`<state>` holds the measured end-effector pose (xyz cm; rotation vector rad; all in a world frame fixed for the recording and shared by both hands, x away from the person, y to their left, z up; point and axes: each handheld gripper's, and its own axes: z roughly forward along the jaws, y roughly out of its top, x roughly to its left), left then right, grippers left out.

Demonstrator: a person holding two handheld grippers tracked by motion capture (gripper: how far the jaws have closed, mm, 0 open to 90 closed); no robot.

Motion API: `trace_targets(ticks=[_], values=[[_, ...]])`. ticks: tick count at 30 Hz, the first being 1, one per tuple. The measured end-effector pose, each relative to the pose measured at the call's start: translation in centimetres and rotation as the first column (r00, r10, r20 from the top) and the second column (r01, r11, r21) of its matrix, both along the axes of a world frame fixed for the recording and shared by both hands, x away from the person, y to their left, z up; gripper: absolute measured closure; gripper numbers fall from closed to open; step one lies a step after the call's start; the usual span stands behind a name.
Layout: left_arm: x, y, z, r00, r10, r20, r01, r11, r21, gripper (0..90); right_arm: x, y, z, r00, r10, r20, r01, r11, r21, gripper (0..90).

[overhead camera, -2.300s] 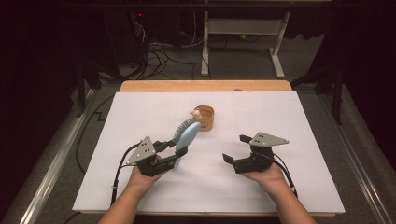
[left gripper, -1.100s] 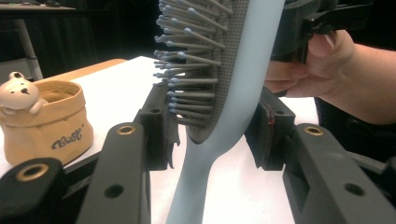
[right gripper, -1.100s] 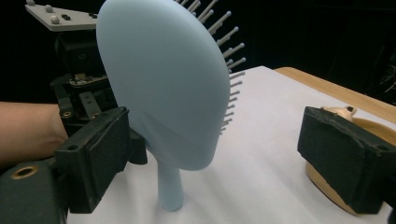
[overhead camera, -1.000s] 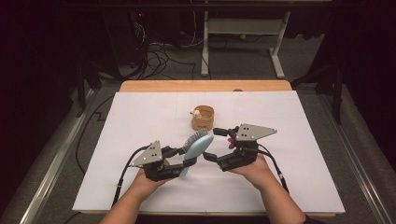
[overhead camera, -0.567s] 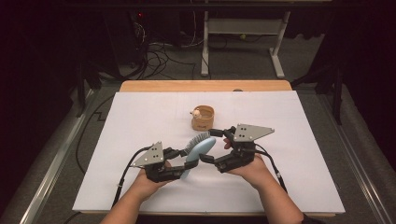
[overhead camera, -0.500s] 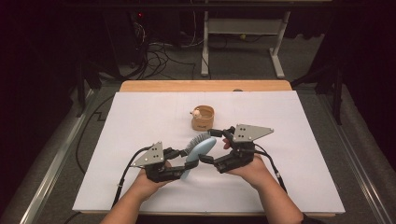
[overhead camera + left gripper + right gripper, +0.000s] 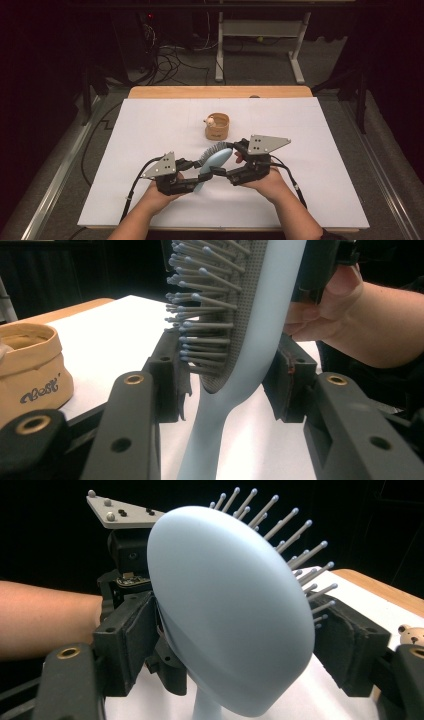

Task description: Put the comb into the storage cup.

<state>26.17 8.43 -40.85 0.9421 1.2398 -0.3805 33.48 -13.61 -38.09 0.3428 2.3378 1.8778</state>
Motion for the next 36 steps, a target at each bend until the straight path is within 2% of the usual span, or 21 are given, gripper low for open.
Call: trace_targets(ticks=[4, 6, 12, 13, 16, 23, 26, 29, 32, 36], values=[[0.10, 0.11, 0.01, 1.0000, 0.001, -0.003, -0.001, 1.0000, 0.000, 55.8, 0.05, -0.11, 0.03, 1.0000, 0.002, 0.000, -0.002, 1.000, -0.002, 27.7], [0.13, 0.10, -0.08, 0.9999, -0.003, 0.010, 0.003, 1.0000, 0.005, 55.6, 0.02, -0.16, 0.07, 0.9999, 0.008, 0.008, -0.008, 1.000, 0.002, 32.0], [0.14, 0.11, -0.16, 0.9998, -0.011, 0.015, 0.011, 0.9999, 0.011, 54.5, 0.03, -0.33, 0.18, 0.9997, 0.021, 0.016, -0.021, 1.000, 0.010, 38.2], [0.12, 0.09, -0.09, 1.0000, -0.006, 0.001, 0.006, 1.0000, 0.007, 54.3, 0.07, -0.37, 0.17, 0.9996, 0.024, 0.015, -0.024, 1.000, 0.011, 39.0], [0.13, 0.10, -0.07, 1.0000, -0.007, -0.005, 0.007, 1.0000, 0.005, 53.3, 0.16, -0.50, 0.17, 0.9993, 0.035, 0.011, -0.035, 0.999, 0.016, 42.8], [0.18, 0.17, -0.08, 1.0000, -0.006, -0.006, 0.006, 0.9999, 0.010, 51.7, 0.11, -0.57, 0.18, 0.9986, 0.049, 0.020, -0.049, 0.999, 0.022, 48.4], [0.27, 0.24, -0.14, 0.9999, -0.008, 0.009, 0.008, 0.9999, 0.013, 50.9, 0.10, -0.59, 0.18, 0.9979, 0.056, 0.031, -0.057, 0.998, 0.022, 51.3], [0.27, 0.24, -0.15, 0.9999, -0.011, 0.008, 0.011, 0.9999, 0.014, 50.1, 0.05, -0.56, 0.18, 0.9972, 0.069, 0.030, -0.069, 0.997, 0.025, 53.9], [0.32, 0.17, -0.10, 0.9999, 0.000, -0.011, 0.000, 0.9999, 0.012, 48.7, 0.03, -0.60, 0.12, 0.9966, 0.076, 0.033, -0.076, 0.997, 0.026, 56.2], [0.32, 0.17, -0.17, 0.9999, -0.006, -0.010, 0.006, 0.9998, 0.019, 47.8, 0.05, -0.61, 0.01, 0.9952, 0.092, 0.034, -0.093, 0.995, 0.027, 59.1]])
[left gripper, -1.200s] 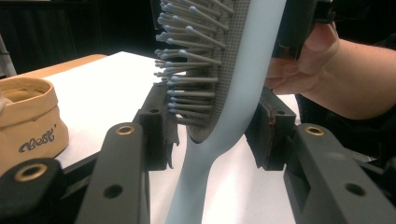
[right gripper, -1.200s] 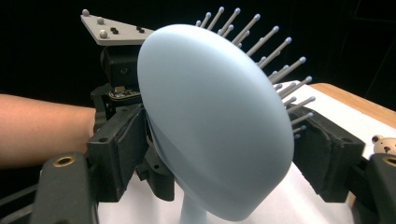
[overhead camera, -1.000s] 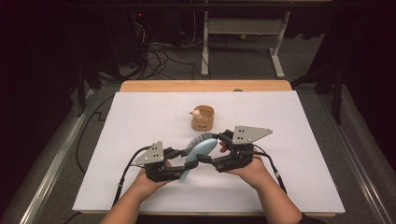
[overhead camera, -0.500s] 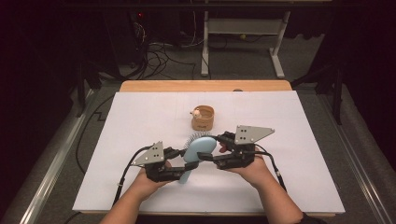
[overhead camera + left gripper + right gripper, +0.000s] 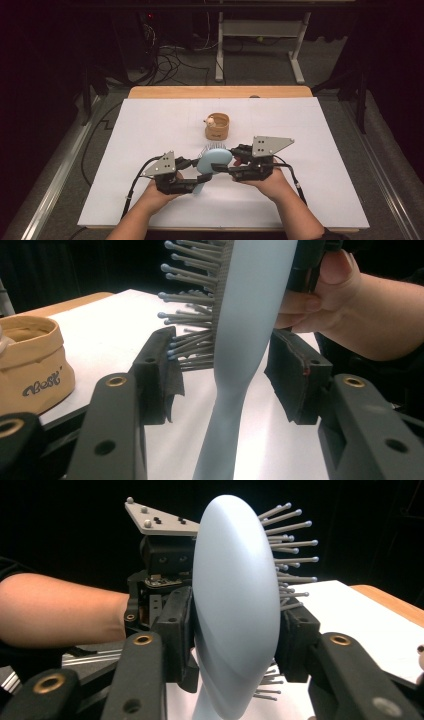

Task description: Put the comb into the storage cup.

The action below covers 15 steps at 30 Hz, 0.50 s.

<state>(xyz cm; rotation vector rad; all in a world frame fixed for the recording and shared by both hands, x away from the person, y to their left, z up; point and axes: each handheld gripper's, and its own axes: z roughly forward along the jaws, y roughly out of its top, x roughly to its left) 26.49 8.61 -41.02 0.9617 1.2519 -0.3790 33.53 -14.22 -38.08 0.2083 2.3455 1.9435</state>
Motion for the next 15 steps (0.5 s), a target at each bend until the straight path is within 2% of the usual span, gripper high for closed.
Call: trace_targets(ticks=[6, 13, 14, 15], values=[[0.05, -0.03, -0.07, 1.0000, -0.004, 0.005, 0.004, 1.0000, -0.002, 46.7, 0.01, 0.04, -0.14, 0.9998, 0.019, -0.009, -0.019, 1.000, 0.005, 63.3], [-0.02, -0.06, 0.03, 1.0000, -0.004, -0.007, 0.004, 1.0000, -0.005, 45.2, -0.14, 0.18, -0.12, 0.9997, 0.024, -0.007, -0.024, 1.000, 0.006, 65.5], [0.03, -0.09, -0.06, 1.0000, -0.007, 0.003, 0.007, 1.0000, 0.000, 44.7, -0.13, 0.21, -0.15, 0.9996, 0.028, -0.008, -0.028, 1.000, 0.004, 65.8], [0.09, -0.16, -0.06, 1.0000, 0.004, -0.009, -0.004, 1.0000, 0.003, 44.1, -0.12, 0.27, -0.19, 0.9996, 0.027, -0.011, -0.027, 1.000, -0.001, 66.1]])
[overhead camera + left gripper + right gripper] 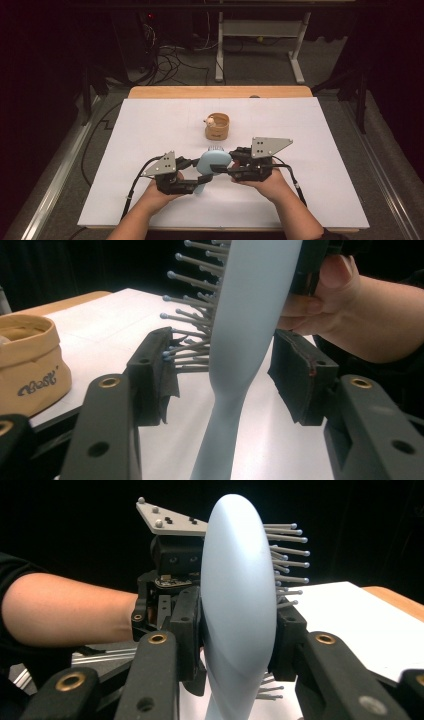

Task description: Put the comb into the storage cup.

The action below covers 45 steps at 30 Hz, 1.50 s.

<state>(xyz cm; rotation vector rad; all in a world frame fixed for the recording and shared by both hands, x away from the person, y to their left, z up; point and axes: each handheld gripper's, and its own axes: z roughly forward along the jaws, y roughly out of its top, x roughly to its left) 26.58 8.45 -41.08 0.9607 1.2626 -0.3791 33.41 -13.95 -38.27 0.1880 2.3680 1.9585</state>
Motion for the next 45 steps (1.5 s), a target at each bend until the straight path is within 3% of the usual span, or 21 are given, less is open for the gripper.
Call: trace_targets(ticks=[9, 10, 11, 18, 28, 39, 42, 44, 45], values=[[0.0, -0.1, 0.0, 1.0000, 0.003, -0.003, -0.003, 1.0000, -0.005, 40.8, -0.1, 0.3, -0.1, 1.0000, 0.007, 0.004, -0.007, 1.000, -0.004, 67.7], [0.0, 0.0, 0.0, 0.9999, -0.006, 0.012, 0.006, 1.0000, -0.005, 40.6, -0.1, 0.3, -0.1, 1.0000, 0.007, 0.005, -0.007, 1.000, -0.005, 67.9], [0.0, 0.0, 0.1, 1.0000, -0.001, -0.006, 0.001, 0.9999, -0.010, 39.7, -0.1, 0.4, -0.1, 1.0000, 0.004, 0.005, -0.004, 1.000, -0.004, 67.9], [0.1, 0.1, 0.2, 1.0000, 0.007, -0.004, -0.007, 0.9999, -0.009, 33.7, 0.0, 0.3, -0.1, 1.0000, -0.004, 0.003, 0.004, 1.000, -0.005, 68.1], [0.2, 0.1, 0.2, 0.9996, 0.027, -0.012, -0.027, 0.9996, -0.008, 22.8, 0.0, 0.1, -0.1, 0.9999, -0.016, -0.004, 0.016, 1.000, -0.006, 68.0], [0.4, 0.3, 0.1, 0.9979, 0.063, 0.019, -0.063, 0.9980, 0.000, 11.9, 0.0, -0.3, 0.1, 0.9992, -0.040, 0.003, 0.040, 0.999, -0.003, 67.8], [0.4, 0.3, 0.2, 0.9972, 0.074, 0.000, -0.074, 0.9972, -0.006, 8.2, 0.0, -0.5, 0.2, 0.9990, -0.045, 0.001, 0.045, 0.999, 0.003, 67.8], [0.5, 0.3, 0.1, 0.9970, 0.074, 0.021, -0.074, 0.9972, 0.005, 5.7, 0.0, -0.6, 0.2, 0.9986, -0.053, 0.009, 0.053, 0.999, 0.007, 67.6], [0.5, 0.2, 0.1, 0.9964, 0.084, 0.009, -0.084, 0.9964, 0.006, 4.4, 0.0, -0.7, 0.3, 0.9981, -0.060, 0.010, 0.060, 0.998, 0.006, 67.6]])
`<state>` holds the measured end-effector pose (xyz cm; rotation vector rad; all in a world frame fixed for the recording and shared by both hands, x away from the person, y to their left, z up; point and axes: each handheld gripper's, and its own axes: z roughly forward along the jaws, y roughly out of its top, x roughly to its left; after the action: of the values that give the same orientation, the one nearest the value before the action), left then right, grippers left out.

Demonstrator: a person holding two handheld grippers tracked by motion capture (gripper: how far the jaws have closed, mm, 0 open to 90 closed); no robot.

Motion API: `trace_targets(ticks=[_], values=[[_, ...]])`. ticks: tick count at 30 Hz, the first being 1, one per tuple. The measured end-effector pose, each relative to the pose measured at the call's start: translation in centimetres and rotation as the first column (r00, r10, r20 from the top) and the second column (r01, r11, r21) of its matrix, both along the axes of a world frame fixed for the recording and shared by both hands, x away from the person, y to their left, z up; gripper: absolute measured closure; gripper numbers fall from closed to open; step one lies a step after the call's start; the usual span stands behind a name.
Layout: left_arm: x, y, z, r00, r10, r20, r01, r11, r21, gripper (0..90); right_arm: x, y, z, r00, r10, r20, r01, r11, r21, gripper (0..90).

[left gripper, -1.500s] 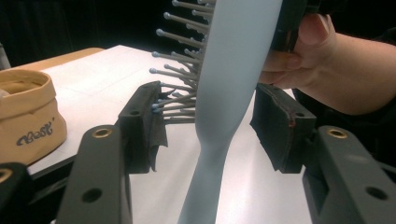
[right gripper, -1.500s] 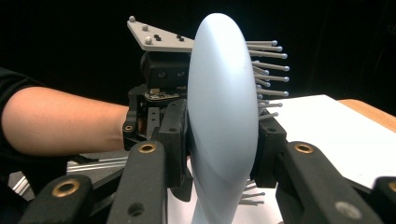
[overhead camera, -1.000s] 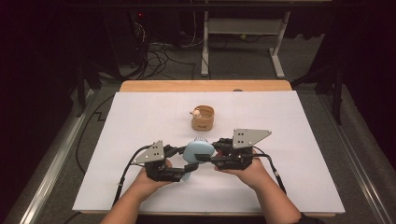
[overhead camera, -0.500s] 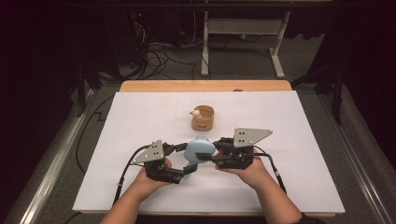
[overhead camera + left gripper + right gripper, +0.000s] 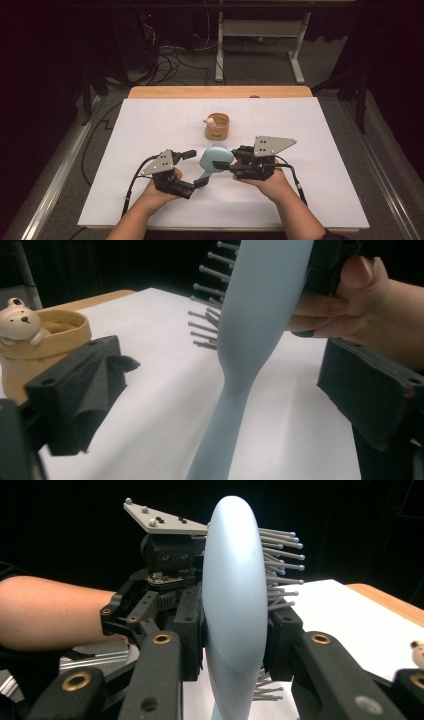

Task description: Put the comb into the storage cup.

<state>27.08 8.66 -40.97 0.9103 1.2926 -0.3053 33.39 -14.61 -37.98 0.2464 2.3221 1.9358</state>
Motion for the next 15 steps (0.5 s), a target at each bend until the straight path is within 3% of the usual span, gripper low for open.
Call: trace_targets(ticks=[9, 15], values=[[0.5, 0.9, -0.3, 0.9978, 0.065, -0.008, -0.065, 0.9978, 0.010, 0.2, -0.1, -1.1, 0.0, 0.9986, -0.050, 0.017, 0.050, 0.998, 0.023, 67.3], [0.9, 2.4, -0.6, 0.9929, 0.119, 0.012, -0.119, 0.9927, 0.019, 0.2, -0.3, -1.8, -0.2, 0.9959, -0.086, 0.028, 0.086, 0.996, 0.025, 67.1]])
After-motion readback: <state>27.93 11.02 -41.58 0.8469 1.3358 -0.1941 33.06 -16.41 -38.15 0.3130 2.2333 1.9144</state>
